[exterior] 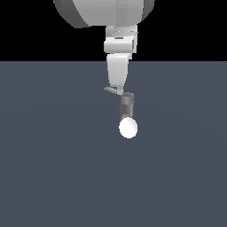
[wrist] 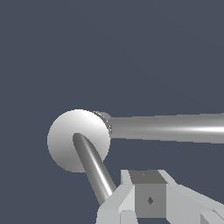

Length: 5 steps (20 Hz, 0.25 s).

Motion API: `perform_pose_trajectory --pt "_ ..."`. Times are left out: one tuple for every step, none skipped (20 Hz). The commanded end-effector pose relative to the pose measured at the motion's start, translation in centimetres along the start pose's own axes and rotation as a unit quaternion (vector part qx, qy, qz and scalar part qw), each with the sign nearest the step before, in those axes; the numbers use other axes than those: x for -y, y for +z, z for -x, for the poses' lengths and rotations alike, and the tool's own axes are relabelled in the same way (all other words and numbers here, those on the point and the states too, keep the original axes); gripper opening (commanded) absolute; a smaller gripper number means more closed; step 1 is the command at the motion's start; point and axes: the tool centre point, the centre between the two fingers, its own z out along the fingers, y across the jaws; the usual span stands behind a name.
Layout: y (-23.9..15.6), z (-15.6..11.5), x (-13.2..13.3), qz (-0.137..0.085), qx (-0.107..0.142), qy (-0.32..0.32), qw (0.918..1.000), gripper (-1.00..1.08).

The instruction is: Turn on the faucet by rotating a designated handle.

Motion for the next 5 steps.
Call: perform_pose_trajectory --pt "1.1 4.2 -0.2 0.008 0.005 -0.031 0.9995 -1.0" --pt "1.2 4.7 0.0 0.009 0.005 -0.032 0.9994 -1.0" --pt "1.3 5.1 0.1 0.01 0.005 -0.033 0.9994 -1.0" --pt "1.3 5.5 0.3 0.011 0.005 -0.034 0.9993 -1.0" --pt "1.3 5.5 0.3 0.011 0.005 -0.034 0.9993 -1.0"
